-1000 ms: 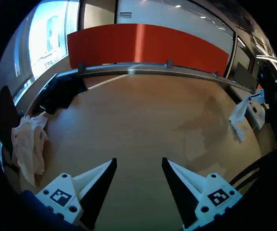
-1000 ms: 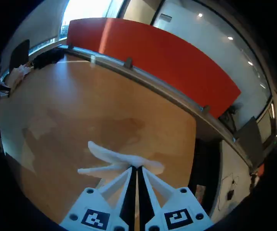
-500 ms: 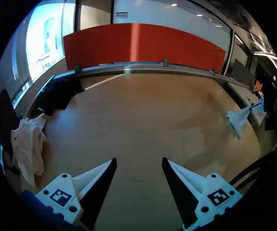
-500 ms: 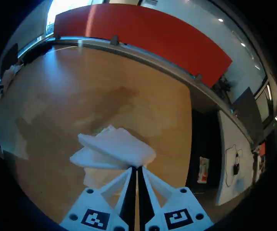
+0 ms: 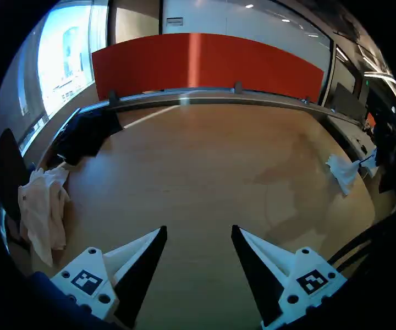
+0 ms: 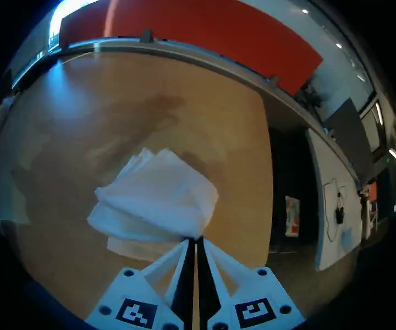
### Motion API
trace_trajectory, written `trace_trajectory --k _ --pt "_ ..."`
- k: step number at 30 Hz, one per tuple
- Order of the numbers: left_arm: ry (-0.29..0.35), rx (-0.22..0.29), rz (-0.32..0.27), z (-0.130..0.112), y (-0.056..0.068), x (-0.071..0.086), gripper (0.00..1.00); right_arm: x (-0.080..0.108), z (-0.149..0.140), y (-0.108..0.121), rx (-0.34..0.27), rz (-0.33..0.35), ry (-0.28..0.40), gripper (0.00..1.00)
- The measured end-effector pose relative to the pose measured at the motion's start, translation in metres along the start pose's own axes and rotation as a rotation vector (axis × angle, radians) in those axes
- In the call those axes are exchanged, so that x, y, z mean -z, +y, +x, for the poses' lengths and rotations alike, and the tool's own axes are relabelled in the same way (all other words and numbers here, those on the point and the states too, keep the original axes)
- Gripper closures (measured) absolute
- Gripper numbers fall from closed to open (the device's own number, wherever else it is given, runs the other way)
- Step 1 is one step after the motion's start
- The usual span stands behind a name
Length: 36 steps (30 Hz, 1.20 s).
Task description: Fold towel
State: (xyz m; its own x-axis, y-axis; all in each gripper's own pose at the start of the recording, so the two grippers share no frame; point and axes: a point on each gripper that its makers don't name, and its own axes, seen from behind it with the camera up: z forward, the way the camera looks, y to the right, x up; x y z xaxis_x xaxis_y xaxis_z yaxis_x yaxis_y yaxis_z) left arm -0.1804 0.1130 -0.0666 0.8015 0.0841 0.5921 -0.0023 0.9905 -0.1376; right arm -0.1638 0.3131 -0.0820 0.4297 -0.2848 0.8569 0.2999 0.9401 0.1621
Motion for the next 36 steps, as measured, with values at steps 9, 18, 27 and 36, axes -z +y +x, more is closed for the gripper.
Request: trace_trajectory --k 9,18,27,36 --pt "-0.006 -0.002 0.017 -0.003 -0.006 0.000 0.13 -0.016 -0.029 0.000 -0.034 -0.027 -0.068 0.95" --pt "-0.015 0.000 0.025 -0.009 -0.007 0.001 0.14 -0.030 -0.058 -0.005 -0.077 -0.022 -0.125 0.95" --pt "-0.018 -0.006 0.023 -0.008 -0.007 -0.001 0.14 -0.031 -0.068 -0.008 -0.100 -0.026 -0.128 0.89" --pt "-0.012 -0.008 0.019 -0.002 -0.005 -0.001 0.14 -0.022 -0.070 -0.011 -0.104 -0.024 -0.115 0.59"
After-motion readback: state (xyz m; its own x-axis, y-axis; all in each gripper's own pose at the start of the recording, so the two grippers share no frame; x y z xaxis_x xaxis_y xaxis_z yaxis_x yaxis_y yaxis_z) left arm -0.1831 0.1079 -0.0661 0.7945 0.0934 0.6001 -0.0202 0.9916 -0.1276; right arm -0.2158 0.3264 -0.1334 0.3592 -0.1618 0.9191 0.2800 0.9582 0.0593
